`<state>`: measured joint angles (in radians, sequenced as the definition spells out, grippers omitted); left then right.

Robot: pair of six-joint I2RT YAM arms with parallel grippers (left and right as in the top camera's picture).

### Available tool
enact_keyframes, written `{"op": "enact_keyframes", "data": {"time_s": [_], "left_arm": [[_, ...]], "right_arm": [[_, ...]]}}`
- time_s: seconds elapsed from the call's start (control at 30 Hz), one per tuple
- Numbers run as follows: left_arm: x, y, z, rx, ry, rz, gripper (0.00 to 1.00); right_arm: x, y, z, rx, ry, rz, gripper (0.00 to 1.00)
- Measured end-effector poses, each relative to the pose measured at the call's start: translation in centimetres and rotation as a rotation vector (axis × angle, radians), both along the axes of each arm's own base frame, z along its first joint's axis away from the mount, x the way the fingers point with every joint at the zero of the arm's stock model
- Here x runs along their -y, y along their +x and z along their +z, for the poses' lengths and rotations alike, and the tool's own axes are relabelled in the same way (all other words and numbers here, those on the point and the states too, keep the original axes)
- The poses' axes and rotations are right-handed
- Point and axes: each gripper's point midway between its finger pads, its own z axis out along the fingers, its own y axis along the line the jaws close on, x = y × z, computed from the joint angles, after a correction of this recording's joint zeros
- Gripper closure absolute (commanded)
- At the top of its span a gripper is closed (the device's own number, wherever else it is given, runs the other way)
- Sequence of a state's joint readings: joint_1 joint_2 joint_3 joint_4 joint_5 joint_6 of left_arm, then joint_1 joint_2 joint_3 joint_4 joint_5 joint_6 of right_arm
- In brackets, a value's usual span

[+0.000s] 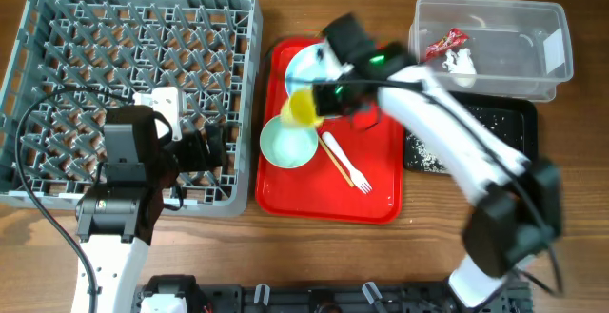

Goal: Sort waste into correct bins and load items into the dishwasher rack
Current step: 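Grasp the yellow cup from the green bowl with the right gripper, then hand the yellow cup from the right gripper to the left gripper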

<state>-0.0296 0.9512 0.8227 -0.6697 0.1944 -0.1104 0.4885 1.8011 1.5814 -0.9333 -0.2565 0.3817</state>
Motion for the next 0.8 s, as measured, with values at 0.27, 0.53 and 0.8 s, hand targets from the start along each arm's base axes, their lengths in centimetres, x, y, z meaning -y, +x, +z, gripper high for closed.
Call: {"op": "enact_keyframes", "data": {"time_s": [0.27, 0.53, 0.8], "left_arm": [[5.1, 2.9, 3.8, 0.145, -0.271, -0.185, 0.00], [10.8, 2.4, 8.5, 0.267, -0.540, -0.561, 0.01], [12.3, 0.5, 11.3, 0.354, -0.603, -0.753, 0.00]], "right_arm": [[1.6, 1.0, 8.7, 0.093, 0.292, -0.010, 0.96], [-2.0, -1.8, 11.2, -0.024, 0.554, 0.159, 0.96], [-3.4, -4.1, 13.7, -0.101, 0.724, 0.272, 0.96]]}}
